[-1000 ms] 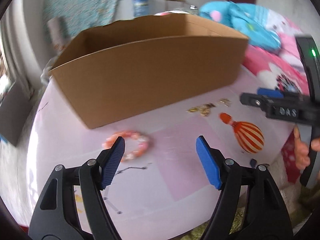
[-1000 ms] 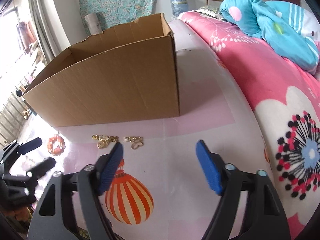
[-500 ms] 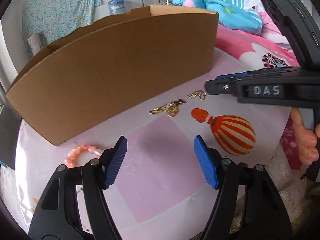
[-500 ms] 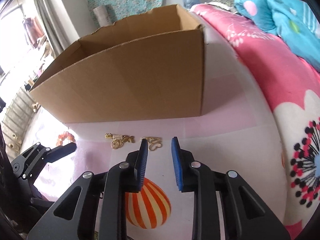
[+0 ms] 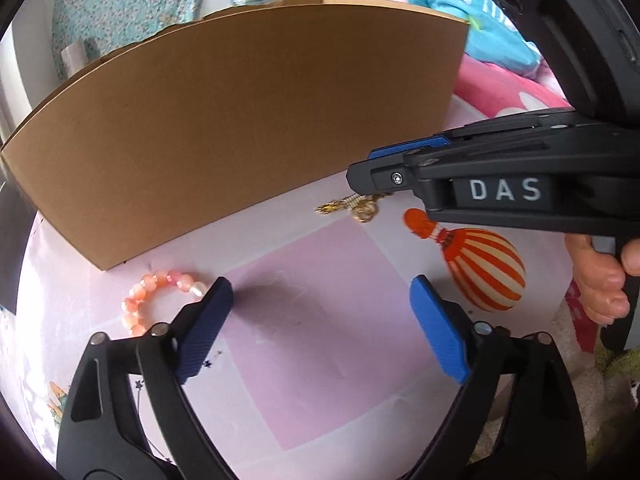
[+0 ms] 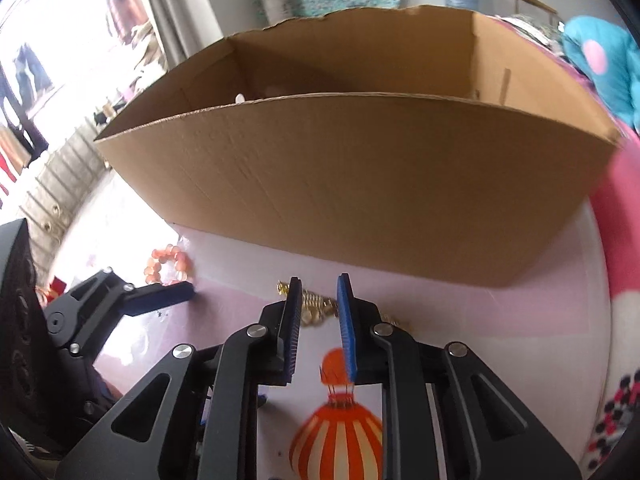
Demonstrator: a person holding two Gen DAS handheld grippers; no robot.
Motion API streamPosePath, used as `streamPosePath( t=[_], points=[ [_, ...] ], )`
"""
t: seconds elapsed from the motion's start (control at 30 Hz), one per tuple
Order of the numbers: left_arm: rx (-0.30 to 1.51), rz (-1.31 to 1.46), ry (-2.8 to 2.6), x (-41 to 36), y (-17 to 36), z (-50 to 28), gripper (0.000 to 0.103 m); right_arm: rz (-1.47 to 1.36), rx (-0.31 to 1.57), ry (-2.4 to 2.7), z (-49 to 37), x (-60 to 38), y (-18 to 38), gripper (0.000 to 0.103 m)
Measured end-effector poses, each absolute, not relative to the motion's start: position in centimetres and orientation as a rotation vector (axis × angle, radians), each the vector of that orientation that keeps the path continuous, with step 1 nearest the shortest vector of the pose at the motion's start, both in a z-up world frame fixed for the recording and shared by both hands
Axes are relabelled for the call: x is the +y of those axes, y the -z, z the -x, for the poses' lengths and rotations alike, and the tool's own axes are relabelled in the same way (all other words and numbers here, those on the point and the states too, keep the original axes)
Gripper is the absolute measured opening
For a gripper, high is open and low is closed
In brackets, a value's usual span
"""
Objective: Organize jewelry
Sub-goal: 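Lower the open right tool over the gold charms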
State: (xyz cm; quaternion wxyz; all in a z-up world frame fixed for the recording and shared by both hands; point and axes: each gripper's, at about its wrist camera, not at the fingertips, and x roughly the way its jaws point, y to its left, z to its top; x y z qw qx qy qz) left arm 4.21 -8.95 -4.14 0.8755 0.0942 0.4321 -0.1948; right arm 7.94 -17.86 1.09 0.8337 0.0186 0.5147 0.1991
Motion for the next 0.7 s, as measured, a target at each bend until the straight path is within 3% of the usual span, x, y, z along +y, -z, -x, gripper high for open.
streamPosePath(
  t=[0.07,0.7],
  points=[
    [0.908,-0.189,0.392,-8.4,4.2,-4.3,0.095,-0.020,1.101,-0.426,-8.3,-17.5,-0.8,0.014],
    [0.894,-0.187,0.382,-8.2,4.3,-3.8,0.095,0.027,1.134,-0.466,-5.3,-16.6,-1.2,0.013]
  ],
)
